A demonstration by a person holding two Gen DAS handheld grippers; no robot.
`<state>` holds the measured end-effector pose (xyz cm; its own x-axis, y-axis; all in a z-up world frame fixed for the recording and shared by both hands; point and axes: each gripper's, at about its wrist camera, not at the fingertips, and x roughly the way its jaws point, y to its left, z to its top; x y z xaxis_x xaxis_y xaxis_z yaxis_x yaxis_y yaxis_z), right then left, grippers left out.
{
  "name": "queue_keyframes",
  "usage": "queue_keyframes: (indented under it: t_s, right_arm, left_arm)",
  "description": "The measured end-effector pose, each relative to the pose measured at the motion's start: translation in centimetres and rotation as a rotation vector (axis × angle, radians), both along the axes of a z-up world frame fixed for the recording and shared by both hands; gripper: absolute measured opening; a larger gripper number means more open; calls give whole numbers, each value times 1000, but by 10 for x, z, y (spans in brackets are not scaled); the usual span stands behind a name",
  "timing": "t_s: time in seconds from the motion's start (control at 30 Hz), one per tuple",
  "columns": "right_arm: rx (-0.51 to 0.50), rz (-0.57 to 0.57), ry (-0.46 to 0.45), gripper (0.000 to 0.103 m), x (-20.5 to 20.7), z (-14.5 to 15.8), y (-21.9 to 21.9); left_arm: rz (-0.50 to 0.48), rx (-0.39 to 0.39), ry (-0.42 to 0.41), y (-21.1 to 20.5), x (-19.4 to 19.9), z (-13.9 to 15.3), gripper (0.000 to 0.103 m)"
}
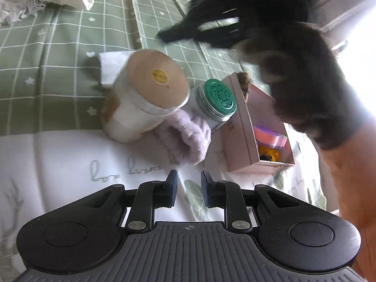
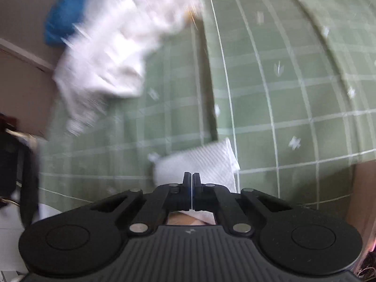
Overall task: Organize soft objects
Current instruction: 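Grasp the lavender fuzzy scrunchie beside the jars with the left gripper, then grasp the white paper towel pack with the right gripper while the left holds the scrunchie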
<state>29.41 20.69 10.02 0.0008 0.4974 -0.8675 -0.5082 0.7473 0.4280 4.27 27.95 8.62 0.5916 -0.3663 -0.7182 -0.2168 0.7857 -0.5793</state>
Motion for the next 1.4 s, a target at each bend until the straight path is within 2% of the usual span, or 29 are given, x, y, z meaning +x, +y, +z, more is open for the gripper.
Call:
queue_keyframes:
  t_s: [0.07,0.17,0.23,0.3,0.37,0.5,0.67,0.83,0.93,1.03,1.1,1.17,1.2,1.23,1.33,1.4]
  right_arm:
    - [87,1,-55,0,-5,23,-19]
    - [22,11,-150,3,-2,48,-30]
    - [-14,22,-244,9,-8,65,-40]
    - [-23,31,-292,40,-16,73,-49]
    - [-30,32,-304,48,-17,79,-59]
    - [-57,26,-337,48,-23,86,-73]
    - [-110,27,-456,50,-36,97,-79]
    - [-72,11,-492,61,-42,107,-86]
    - [-104,-26,-543,61,-43,108,-87]
    - [-109,-40,-556,61,-43,108,-90]
    - [-96,-40,-538,61,-42,107,-92]
    - [-81,-34,-519,61,-42,107,-94]
    - [-75,-32,-517,61,-43,107,-94]
    - [-66,-25,-518,61,-44,108,-94]
    - [-45,-5,-530,61,-49,112,-95]
    - [-40,2,-538,61,-52,114,-94]
  left_arm:
    - [27,2,-18,-10,6,-4,24]
    - [89,2,-53,-28,16,-6,24]
    - [162,3,-50,-37,21,-6,24]
    - [245,14,-21,-41,26,-10,24]
    - [315,19,-16,-44,31,-12,24]
    - [353,150,27,-57,52,-21,24]
    - [358,239,17,-72,60,-31,27]
    - [385,290,57,-80,52,-25,34]
    - [407,274,69,-80,50,-22,37]
    - [367,239,46,-80,54,-26,37]
    - [324,160,-3,-78,57,-30,39]
    - [295,109,-47,-77,60,-34,55]
    - [283,94,-76,-77,59,-36,59]
    - [268,95,-97,-77,58,-37,64]
    - [243,138,-120,-80,61,-43,64]
    - [255,181,-105,-82,67,-45,62]
